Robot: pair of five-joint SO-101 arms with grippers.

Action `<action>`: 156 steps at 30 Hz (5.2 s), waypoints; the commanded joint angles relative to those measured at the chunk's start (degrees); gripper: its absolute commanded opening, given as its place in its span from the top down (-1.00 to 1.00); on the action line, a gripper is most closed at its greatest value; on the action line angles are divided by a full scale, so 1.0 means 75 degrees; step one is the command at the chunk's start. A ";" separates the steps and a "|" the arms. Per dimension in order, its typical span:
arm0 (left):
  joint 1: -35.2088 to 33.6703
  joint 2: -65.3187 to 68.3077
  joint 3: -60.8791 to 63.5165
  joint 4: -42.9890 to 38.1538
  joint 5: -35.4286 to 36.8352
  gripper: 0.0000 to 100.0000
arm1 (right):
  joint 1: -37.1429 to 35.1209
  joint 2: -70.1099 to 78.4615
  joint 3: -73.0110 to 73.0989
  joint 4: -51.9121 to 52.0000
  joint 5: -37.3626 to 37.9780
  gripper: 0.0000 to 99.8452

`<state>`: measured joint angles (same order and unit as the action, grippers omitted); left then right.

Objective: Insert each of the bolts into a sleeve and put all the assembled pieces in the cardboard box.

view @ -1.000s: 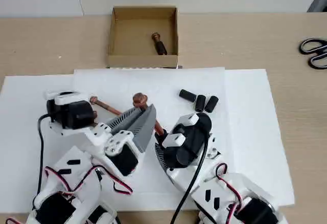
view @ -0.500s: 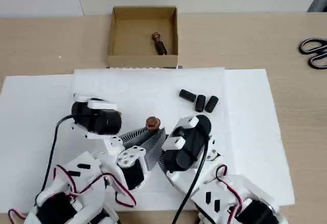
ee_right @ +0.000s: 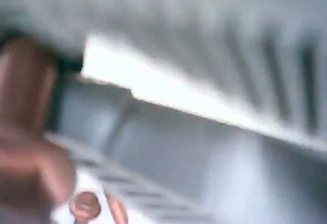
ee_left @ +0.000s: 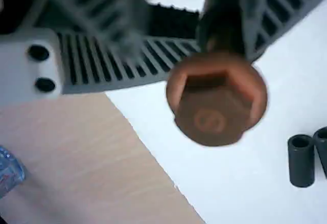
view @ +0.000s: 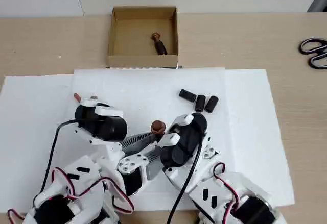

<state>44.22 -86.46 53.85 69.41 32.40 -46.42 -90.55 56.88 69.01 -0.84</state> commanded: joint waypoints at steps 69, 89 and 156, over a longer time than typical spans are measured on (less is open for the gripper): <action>-0.5732 0.1606 0.4401 -0.3552 -0.4829 0.99 | 0.3241 0.5878 -0.2614 -0.3393 0.0059 0.99; -0.5720 0.1606 0.4366 -0.3212 -0.4853 0.99 | 0.3229 1.4013 -1.0057 -0.4144 0.0059 0.99; -0.5779 0.1606 0.4355 -0.3200 -0.4829 0.99 | 0.2842 1.7858 -1.7289 0.4132 -0.0258 0.68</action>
<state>1.05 -74.07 87.16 45.14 -3.82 -25.14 52.04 -80.26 99.08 -2.42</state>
